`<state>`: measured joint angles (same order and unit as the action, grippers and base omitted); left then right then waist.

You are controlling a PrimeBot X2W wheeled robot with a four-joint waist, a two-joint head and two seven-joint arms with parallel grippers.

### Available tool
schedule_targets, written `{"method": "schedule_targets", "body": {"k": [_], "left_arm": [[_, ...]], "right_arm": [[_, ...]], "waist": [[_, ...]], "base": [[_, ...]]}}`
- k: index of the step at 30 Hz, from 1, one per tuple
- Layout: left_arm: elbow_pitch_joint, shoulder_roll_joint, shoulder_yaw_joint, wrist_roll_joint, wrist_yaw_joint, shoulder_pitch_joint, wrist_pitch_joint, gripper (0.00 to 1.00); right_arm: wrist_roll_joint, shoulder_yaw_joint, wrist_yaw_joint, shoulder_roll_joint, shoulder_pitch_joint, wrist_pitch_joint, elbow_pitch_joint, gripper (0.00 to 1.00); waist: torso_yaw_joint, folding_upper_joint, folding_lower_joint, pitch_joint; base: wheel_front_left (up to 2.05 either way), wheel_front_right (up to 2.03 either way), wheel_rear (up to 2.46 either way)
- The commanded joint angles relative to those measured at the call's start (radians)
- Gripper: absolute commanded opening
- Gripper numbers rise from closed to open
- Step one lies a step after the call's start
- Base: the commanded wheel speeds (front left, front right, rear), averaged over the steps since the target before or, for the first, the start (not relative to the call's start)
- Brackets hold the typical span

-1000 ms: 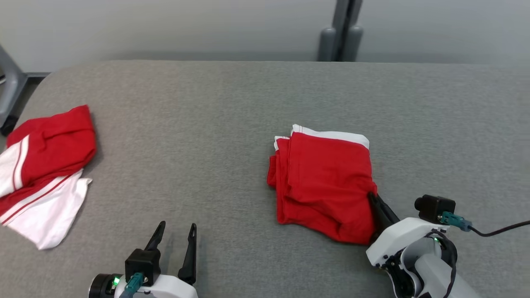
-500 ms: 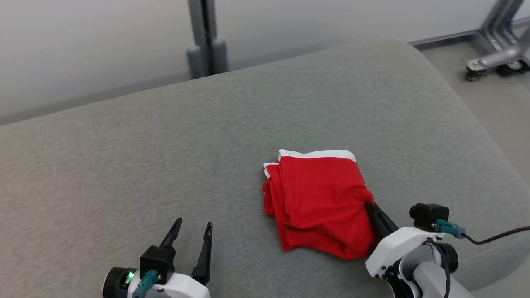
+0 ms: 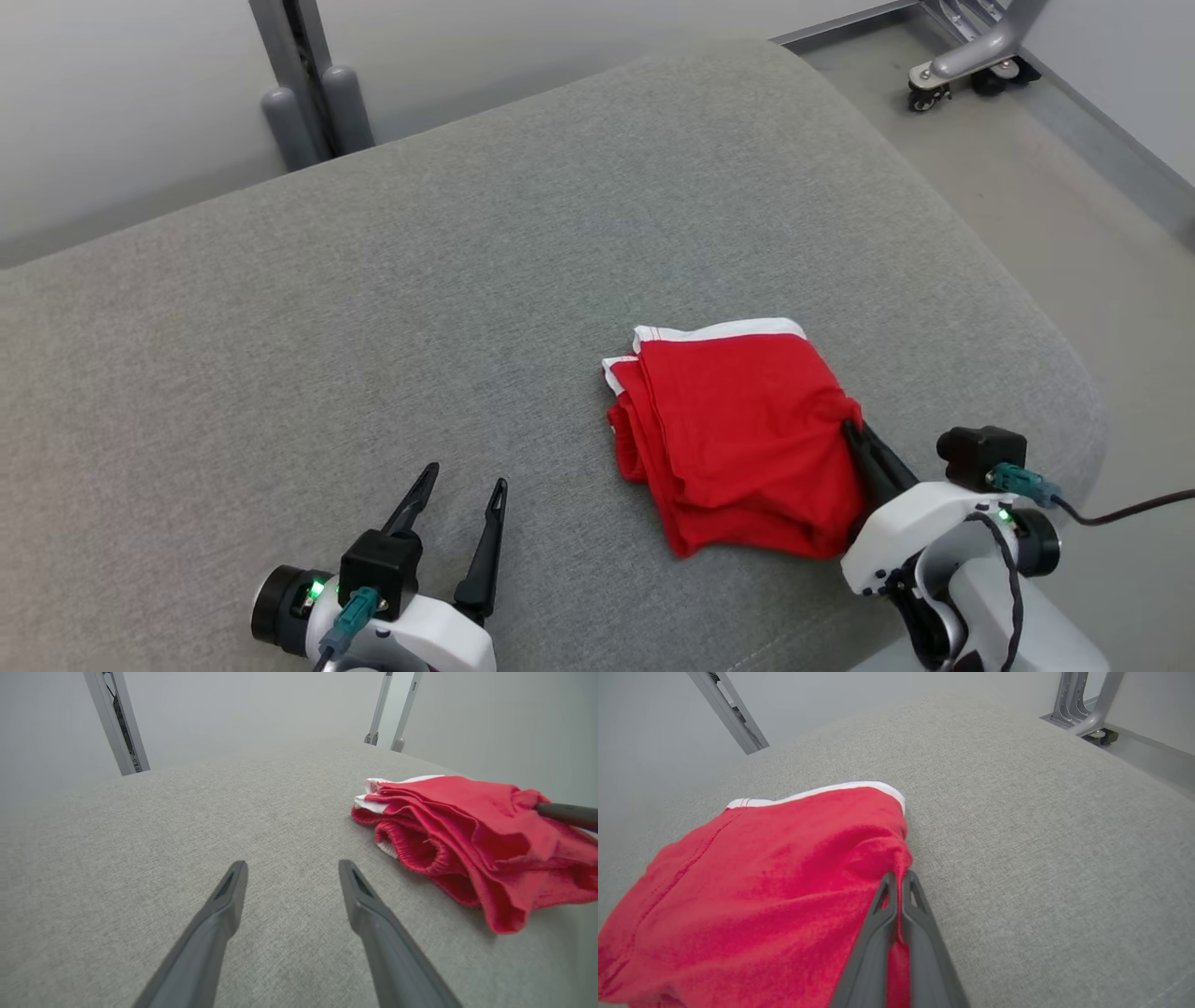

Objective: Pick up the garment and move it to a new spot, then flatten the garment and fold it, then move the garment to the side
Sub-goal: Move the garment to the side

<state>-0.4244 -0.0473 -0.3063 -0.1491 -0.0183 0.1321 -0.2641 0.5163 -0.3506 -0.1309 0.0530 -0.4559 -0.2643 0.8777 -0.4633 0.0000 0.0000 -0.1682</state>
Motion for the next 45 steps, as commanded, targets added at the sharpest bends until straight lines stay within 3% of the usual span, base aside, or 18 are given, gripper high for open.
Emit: {"method": "schedule_targets", "body": {"k": [1, 10, 20, 21, 22, 26, 30, 35, 45], "left_arm": [[0.007, -0.006, 0.002, 0.015, 0.007, 0.021, 0.0, 1.0], [0.018, -0.013, 0.029, 0.065, 0.025, 0.053, 0.0, 1.0], [0.05, -0.022, 0.044, 0.104, 0.047, 0.101, 0.0, 1.0], [0.049, -0.021, 0.045, 0.108, 0.048, 0.108, 0.0, 1.0], [0.049, -0.022, 0.046, 0.109, 0.049, 0.11, 0.0, 1.0], [0.045, -0.021, 0.054, 0.109, 0.039, 0.113, 0.0, 1.0], [0.05, -0.017, 0.068, 0.097, 0.024, 0.105, 0.0, 1.0], [0.047, -0.011, 0.09, 0.083, 0.009, 0.083, 0.0, 1.0], [0.014, -0.006, 0.151, 0.036, -0.023, 0.026, 0.0, 1.0]], "right_arm": [[-0.029, 0.013, 0.0, 0.02, -0.026, 0.0, 0.0, 0.0], [-0.153, 0.146, 0.0, 0.139, -0.159, 0.0, 0.047, 0.0], [-0.372, 0.488, 0.0, 0.301, -0.319, 0.0, 0.201, 0.0], [-0.429, 0.569, 0.0, 0.326, -0.33, 0.0, 0.235, 0.46], [-0.454, 0.607, 0.0, 0.333, -0.34, 0.0, 0.24, 1.0], [-0.559, 0.759, 0.0, 0.305, -0.345, 0.0, 0.184, 1.0], [-0.619, 0.804, 0.0, 0.228, -0.33, 0.0, 0.061, 1.0], [-0.606, 0.726, 0.0, 0.111, -0.233, 0.0, -0.114, 1.0], [-0.498, 0.542, 0.0, 0.019, 0.047, 0.0, -0.313, 1.0]], "waist": [[0.03, 0.0, 0.0, -0.024], [0.141, 0.0, 0.0, -0.106], [0.253, 0.0, 0.0, -0.198], [0.268, 0.0, 0.0, -0.208], [0.273, 0.0, 0.0, -0.212], [0.286, 0.0, 0.0, -0.214], [0.298, 0.0, 0.0, -0.188], [0.325, 0.0, 0.0, -0.126], [0.406, 0.0, 0.0, 0.003]], "base": [[0.0, 0.0, 0.0], [0.0, 0.0, 0.0], [0.0, 0.0, 0.0], [0.0, 0.0, 0.0], [0.0, 0.0, 0.0], [0.0, 0.0, 0.0], [0.0, 0.0, 0.0], [0.0, 0.0, 0.0], [0.0, 0.0, 0.0]]}}
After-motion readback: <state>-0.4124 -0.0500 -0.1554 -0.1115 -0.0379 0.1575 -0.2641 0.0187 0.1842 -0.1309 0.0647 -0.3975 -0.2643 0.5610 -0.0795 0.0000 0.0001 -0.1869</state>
